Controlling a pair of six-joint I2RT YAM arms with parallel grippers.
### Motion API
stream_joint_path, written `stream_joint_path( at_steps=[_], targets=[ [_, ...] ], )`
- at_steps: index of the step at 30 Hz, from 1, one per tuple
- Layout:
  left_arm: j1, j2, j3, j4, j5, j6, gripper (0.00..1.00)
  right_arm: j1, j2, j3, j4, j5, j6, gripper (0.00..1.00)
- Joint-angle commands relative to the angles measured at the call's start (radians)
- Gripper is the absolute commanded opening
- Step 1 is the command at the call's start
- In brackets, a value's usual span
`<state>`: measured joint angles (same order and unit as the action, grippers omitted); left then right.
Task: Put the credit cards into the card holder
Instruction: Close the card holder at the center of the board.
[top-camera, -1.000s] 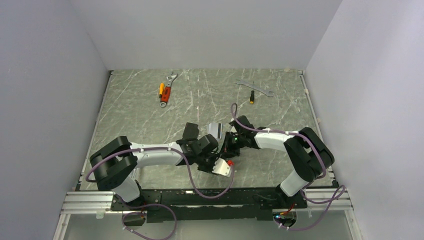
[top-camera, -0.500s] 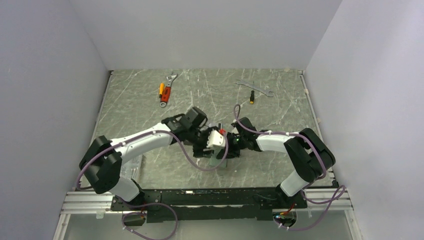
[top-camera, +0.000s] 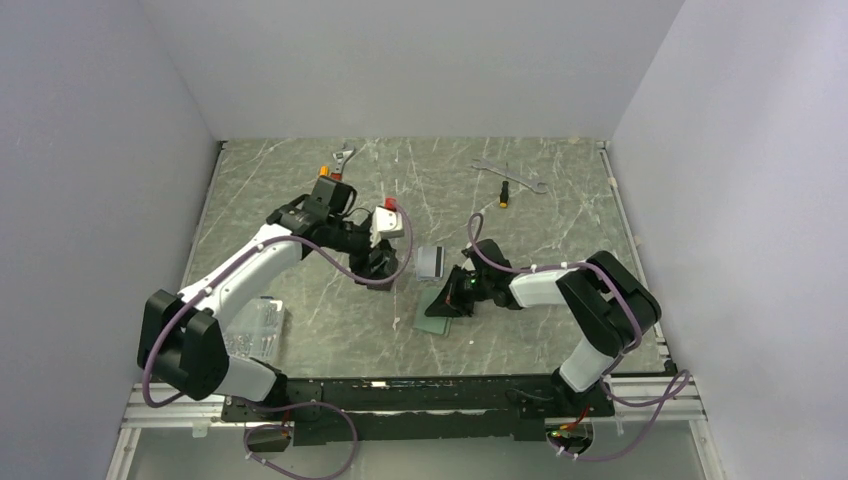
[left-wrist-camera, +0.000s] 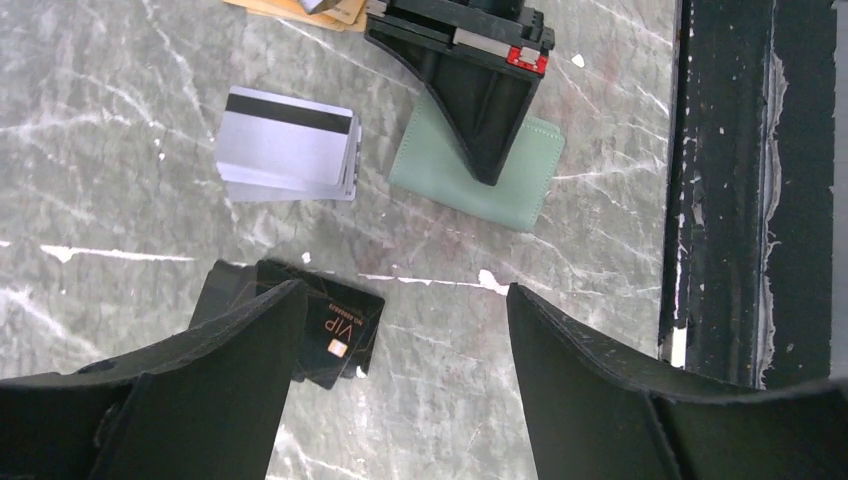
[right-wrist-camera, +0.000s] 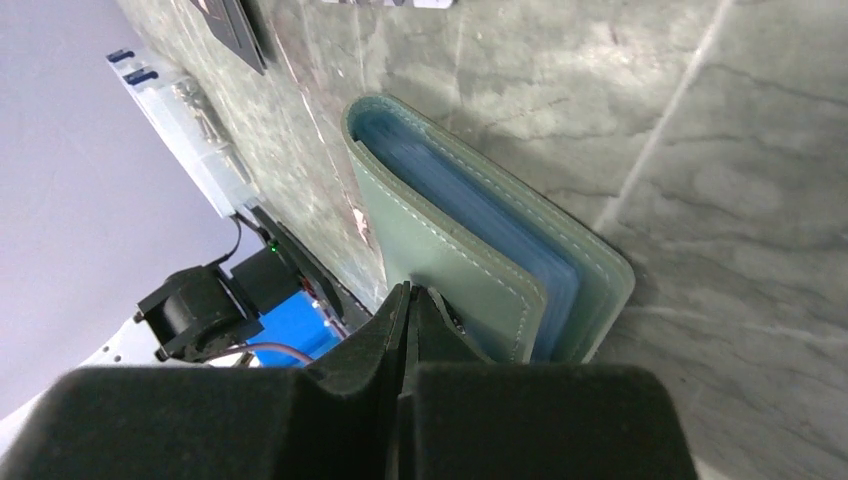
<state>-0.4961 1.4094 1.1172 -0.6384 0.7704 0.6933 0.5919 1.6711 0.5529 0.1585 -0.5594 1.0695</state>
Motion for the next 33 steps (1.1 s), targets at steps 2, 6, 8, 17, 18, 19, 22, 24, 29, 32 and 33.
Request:
stream_joint_path(
  at_steps=[2,6,8,17,18,19,22,24,29,32,33],
  targets=[
    [0.060,-0.086,-0.005,-0.016,0.080,-0.056,0.82,0.042,0.174,-0.157,-0.220,0.557,-0.053,0.00],
    [0.099,-0.108,-0.012,-0.019,0.074,-0.091,0.99,0.051,0.110,-0.175,-0.215,0.554,-0.054,0.00],
    [0.131,-0.094,0.004,-0.048,0.088,-0.091,1.00,0.069,0.050,-0.146,-0.243,0.552,-0.059,0.00],
    [0.255,-0.106,-0.030,-0.054,0.064,-0.097,0.99,0.161,-0.102,0.117,-0.437,0.634,-0.121,0.29],
    [0.272,-0.113,-0.044,-0.044,0.058,-0.108,0.99,0.166,-0.113,0.144,-0.451,0.640,-0.134,0.34],
    [0.289,-0.122,-0.052,-0.034,0.051,-0.125,0.99,0.175,-0.128,0.169,-0.464,0.649,-0.149,0.41],
    [0.356,-0.133,-0.071,-0.014,0.059,-0.158,0.99,0.198,-0.157,0.230,-0.467,0.658,-0.189,0.57],
    [0.397,-0.135,-0.083,0.007,0.059,-0.190,0.99,0.206,-0.154,0.280,-0.488,0.663,-0.212,0.65],
    [0.485,-0.144,-0.097,-0.018,0.081,-0.185,0.99,0.216,-0.144,0.348,-0.504,0.652,-0.244,0.79],
    [0.528,-0.167,-0.123,-0.024,0.090,-0.177,0.99,0.227,-0.150,0.375,-0.492,0.637,-0.259,0.81],
    [0.533,-0.175,-0.130,-0.024,0.088,-0.173,0.99,0.231,-0.151,0.386,-0.486,0.624,-0.264,0.82]
  ],
)
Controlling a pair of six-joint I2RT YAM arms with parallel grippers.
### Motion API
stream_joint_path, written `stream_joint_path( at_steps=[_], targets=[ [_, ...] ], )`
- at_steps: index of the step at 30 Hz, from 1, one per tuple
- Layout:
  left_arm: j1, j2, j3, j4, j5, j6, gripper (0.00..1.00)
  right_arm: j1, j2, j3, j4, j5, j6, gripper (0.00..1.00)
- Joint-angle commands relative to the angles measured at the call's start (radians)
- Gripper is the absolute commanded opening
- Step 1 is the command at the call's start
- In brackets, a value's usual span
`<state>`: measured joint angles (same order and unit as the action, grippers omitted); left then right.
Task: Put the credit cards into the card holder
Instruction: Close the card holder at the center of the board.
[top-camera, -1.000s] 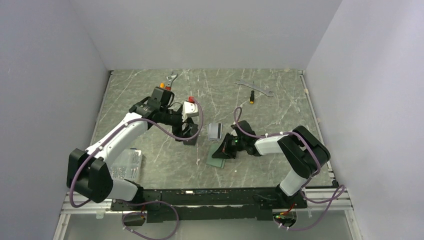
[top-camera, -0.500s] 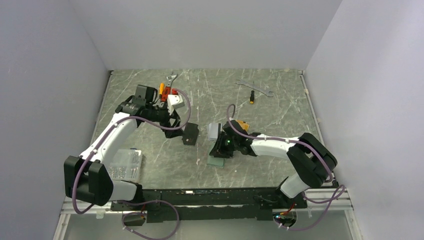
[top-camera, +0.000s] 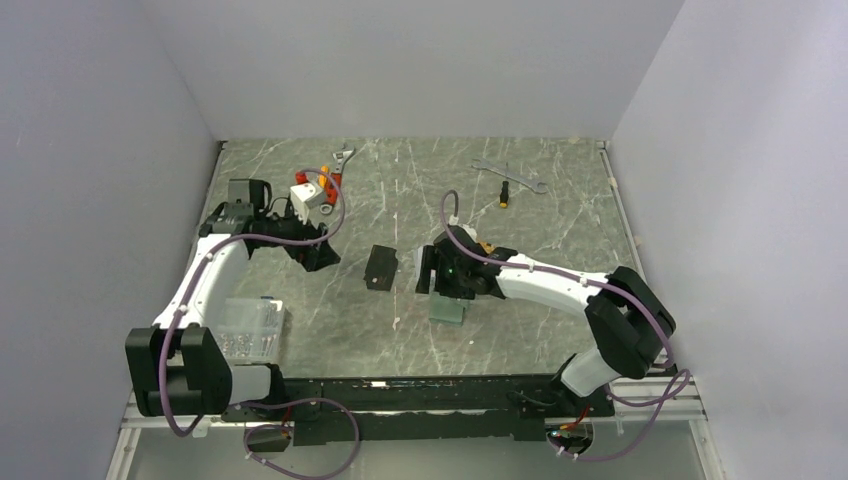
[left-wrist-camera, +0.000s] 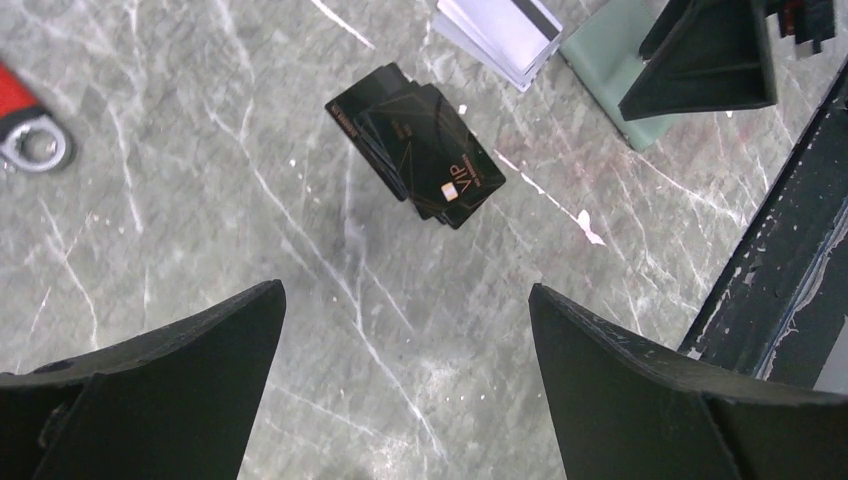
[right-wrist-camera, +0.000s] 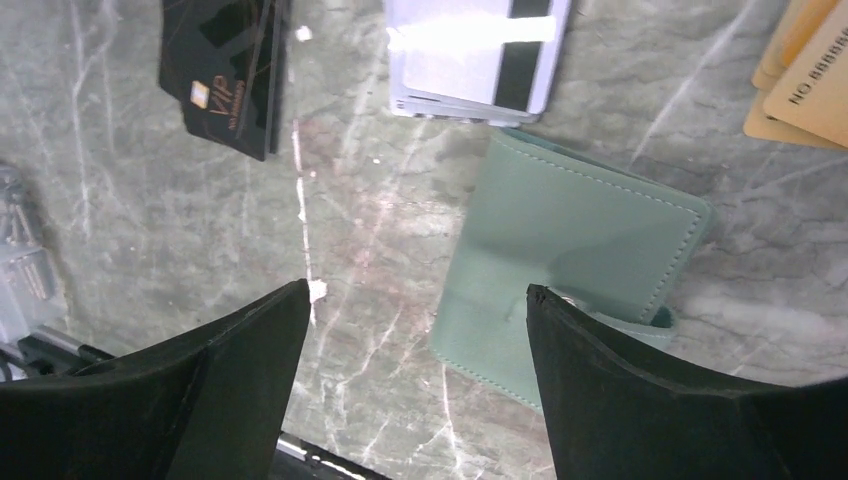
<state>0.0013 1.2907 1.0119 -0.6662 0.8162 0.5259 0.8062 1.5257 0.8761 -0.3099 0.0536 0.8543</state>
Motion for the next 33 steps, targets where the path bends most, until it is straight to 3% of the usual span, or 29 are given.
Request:
stream_joint_path(
  at_steps=[1,8,13,17,20,33],
  targets=[
    [0.038,-0.065,-0.032,0.005,0.035,-0.002,0.99,0.021,-0.006,0.080,-0.015,-0.002,-0.058,0.83],
    [0.041,-0.107,-0.065,0.028,0.037,-0.023,0.99,0.029,-0.012,0.206,-0.078,-0.097,-0.114,0.85],
    [0.009,-0.158,-0.110,0.088,0.057,-0.016,0.99,0.029,-0.038,0.273,-0.324,0.031,-0.104,0.83],
    [-0.179,-0.228,-0.184,0.217,-0.039,0.001,0.99,0.029,-0.014,0.257,-0.503,0.150,-0.055,0.76],
    [-0.332,-0.211,-0.193,0.236,-0.130,0.037,0.99,0.027,-0.018,0.218,-0.523,0.167,-0.025,0.73],
    [-0.739,-0.055,-0.274,0.438,-0.292,0.128,0.94,0.006,0.151,0.320,-0.586,0.222,-0.038,0.54]
  ],
)
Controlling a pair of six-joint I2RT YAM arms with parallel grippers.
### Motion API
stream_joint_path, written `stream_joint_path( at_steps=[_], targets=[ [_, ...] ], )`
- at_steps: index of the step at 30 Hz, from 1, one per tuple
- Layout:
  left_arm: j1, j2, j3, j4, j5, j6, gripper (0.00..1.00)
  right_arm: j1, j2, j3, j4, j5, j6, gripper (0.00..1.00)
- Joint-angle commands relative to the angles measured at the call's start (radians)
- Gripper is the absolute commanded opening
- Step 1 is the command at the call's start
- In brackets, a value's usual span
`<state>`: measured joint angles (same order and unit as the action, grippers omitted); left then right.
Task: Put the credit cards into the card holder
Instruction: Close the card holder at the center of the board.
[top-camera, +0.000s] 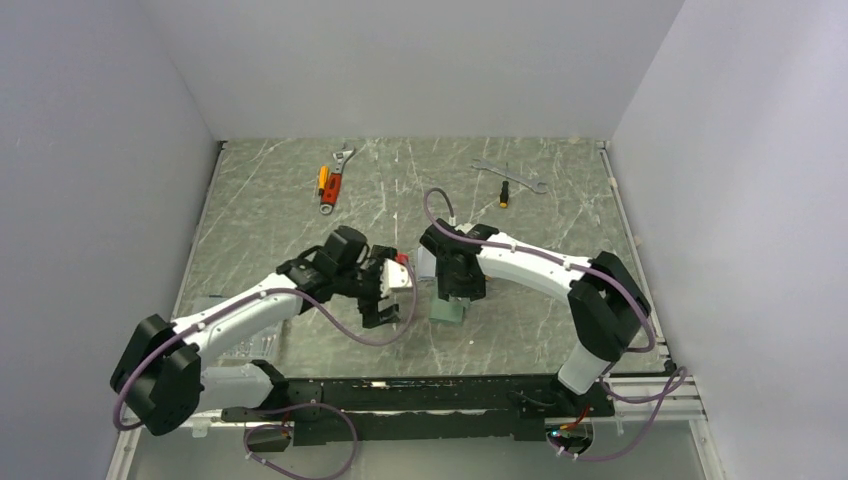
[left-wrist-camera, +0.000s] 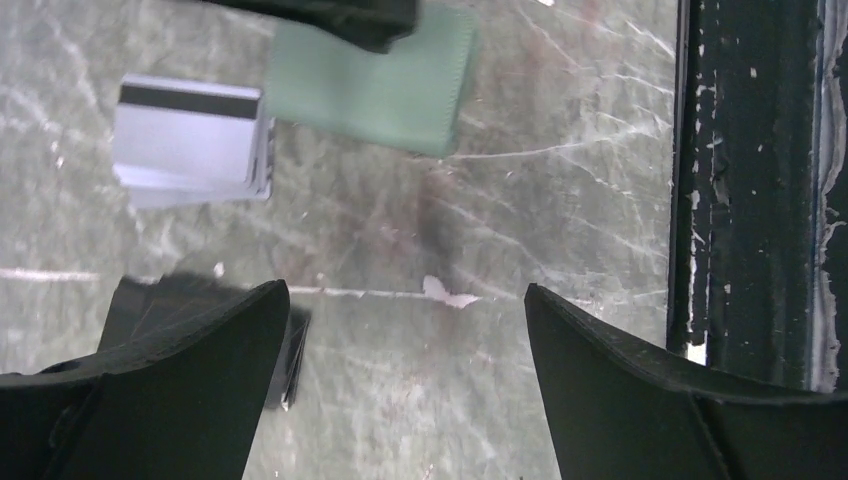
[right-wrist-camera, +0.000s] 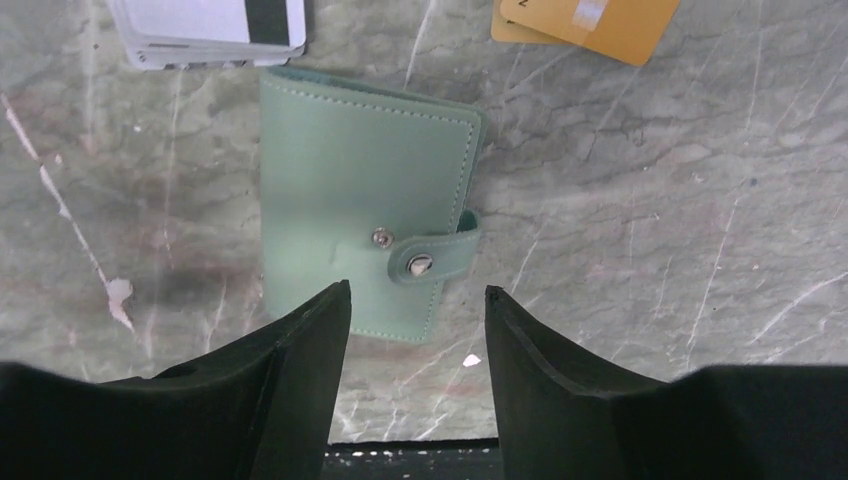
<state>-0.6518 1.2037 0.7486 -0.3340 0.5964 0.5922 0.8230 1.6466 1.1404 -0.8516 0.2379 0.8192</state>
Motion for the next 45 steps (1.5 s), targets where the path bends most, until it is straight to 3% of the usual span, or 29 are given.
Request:
stream_joint_path(
  at_steps=[1,13,21,31,37,42,45],
  targets=[
    [-0.112,0.048,-0.011,0.117,-0.091,0.074,0.94,-0.011,0.036,0.061,-0.049,0.040,-0.002,0.52],
    [-0.305,0.258,0.024,0.253,-0.255,0.176,0.92,-0.041,0.051,0.053,-0.067,0.052,-0.006,0.28],
    [-0.356,0.331,0.046,0.321,-0.307,0.218,0.88,-0.060,0.009,0.032,-0.064,0.059,0.000,0.00],
    [-0.404,0.389,0.054,0.355,-0.287,0.240,0.71,-0.077,-0.040,-0.008,-0.048,0.026,0.016,0.00],
    [-0.415,0.419,0.070,0.345,-0.275,0.255,0.61,-0.101,-0.069,-0.084,0.119,-0.151,0.021,0.00],
    [-0.414,0.436,0.082,0.322,-0.269,0.261,0.49,-0.100,-0.041,-0.080,0.164,-0.198,0.010,0.00],
    [-0.414,0.436,0.082,0.310,-0.271,0.256,0.48,-0.102,-0.030,-0.078,0.175,-0.208,0.007,0.00]
  ],
)
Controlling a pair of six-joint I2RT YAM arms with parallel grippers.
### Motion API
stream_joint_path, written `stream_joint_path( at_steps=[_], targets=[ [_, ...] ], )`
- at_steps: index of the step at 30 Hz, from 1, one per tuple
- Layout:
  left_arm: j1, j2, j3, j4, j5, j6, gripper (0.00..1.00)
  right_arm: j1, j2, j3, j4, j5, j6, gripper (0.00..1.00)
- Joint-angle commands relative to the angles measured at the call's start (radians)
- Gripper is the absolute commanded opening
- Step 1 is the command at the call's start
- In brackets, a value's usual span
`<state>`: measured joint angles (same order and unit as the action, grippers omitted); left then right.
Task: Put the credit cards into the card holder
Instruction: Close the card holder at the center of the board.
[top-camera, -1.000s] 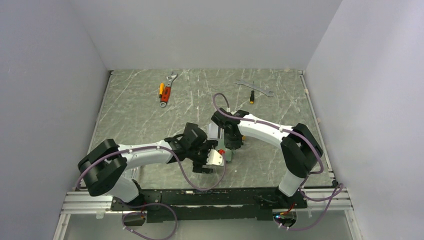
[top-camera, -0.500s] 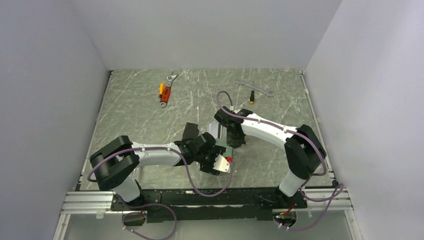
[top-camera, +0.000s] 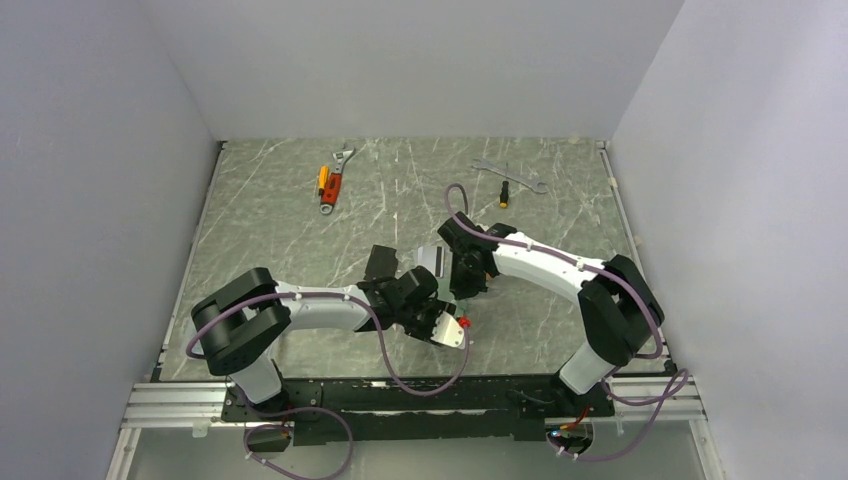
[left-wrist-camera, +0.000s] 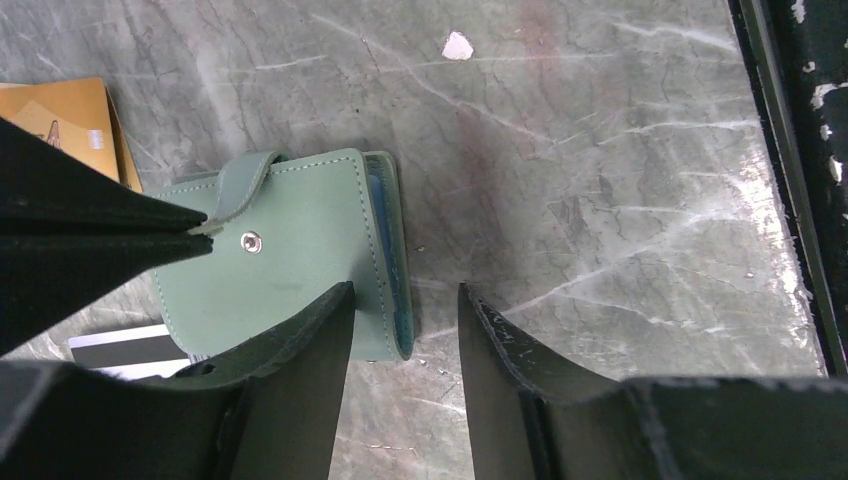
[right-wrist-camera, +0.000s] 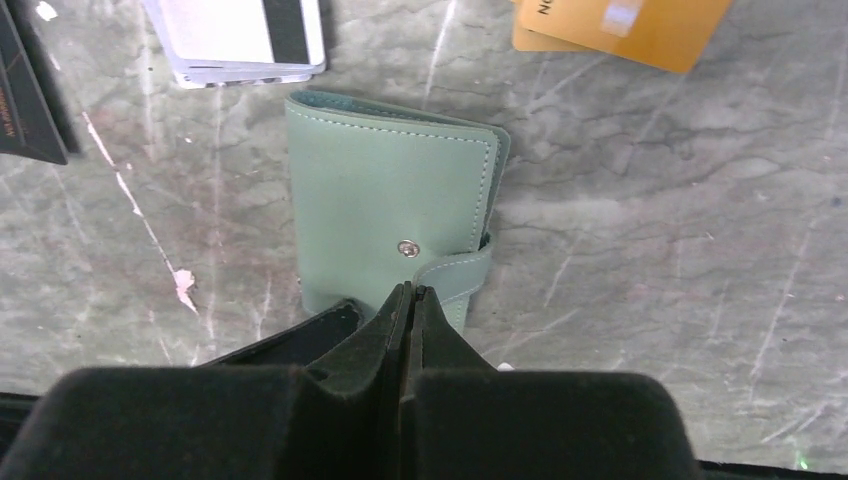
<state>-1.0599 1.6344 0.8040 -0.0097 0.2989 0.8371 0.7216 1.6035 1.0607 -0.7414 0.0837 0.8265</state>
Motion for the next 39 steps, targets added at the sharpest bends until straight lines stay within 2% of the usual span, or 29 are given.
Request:
stream_joint_path(
  at_steps=[1,22,39],
  targets=[
    [-0.006,0.005,0.027,-0.014,0.024,0.010,0.48,0.001,0.020,0.003,0.066,-0.056,-0.002,0.00],
    [-0.006,0.002,0.036,-0.049,0.027,0.013,0.44,0.001,0.107,0.006,0.099,-0.057,-0.016,0.00],
    [-0.006,0.002,0.043,-0.059,0.030,0.020,0.43,0.058,0.236,0.052,0.024,0.002,-0.067,0.00]
  ],
)
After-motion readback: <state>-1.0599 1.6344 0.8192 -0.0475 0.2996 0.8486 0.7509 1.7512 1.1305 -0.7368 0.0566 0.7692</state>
